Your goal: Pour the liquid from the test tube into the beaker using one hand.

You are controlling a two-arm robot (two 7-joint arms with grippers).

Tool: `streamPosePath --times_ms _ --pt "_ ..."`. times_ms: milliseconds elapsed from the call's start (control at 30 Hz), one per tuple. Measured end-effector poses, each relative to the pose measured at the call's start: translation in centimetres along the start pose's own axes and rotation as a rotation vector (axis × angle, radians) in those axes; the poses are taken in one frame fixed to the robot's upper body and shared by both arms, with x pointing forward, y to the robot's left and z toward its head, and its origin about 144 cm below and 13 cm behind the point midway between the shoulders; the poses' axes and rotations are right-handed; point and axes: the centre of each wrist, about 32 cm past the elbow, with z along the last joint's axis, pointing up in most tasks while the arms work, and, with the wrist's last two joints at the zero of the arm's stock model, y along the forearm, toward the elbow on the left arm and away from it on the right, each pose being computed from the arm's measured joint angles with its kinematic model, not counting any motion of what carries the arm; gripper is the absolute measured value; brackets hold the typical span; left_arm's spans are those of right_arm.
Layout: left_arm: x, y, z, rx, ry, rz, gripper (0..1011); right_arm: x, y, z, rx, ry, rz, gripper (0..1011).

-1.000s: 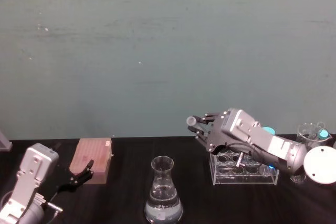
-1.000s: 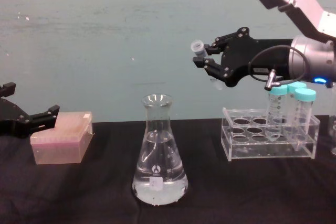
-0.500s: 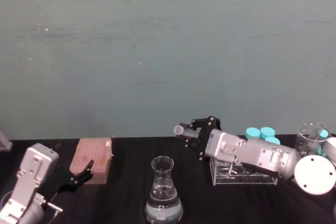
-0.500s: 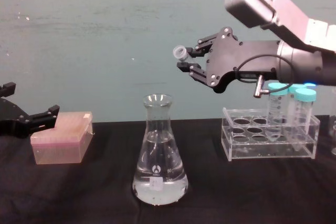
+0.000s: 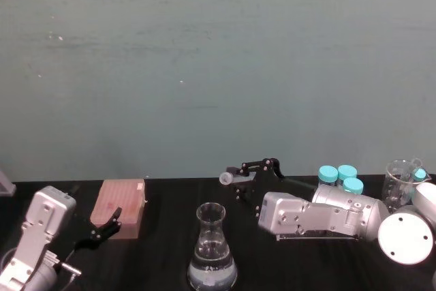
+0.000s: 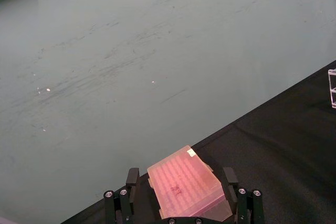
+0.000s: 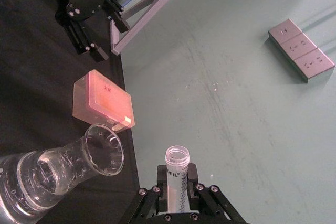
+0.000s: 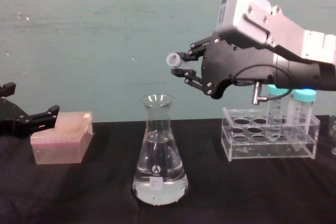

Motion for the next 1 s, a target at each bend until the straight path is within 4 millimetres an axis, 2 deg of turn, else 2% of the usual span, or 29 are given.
streamPosePath --times_ms 1000 --pt "0.00 0.00 0.00 0.000 0.000 0.000 1000 -0.37 -0.01 0.31 0.008 -0.240 0.042 208"
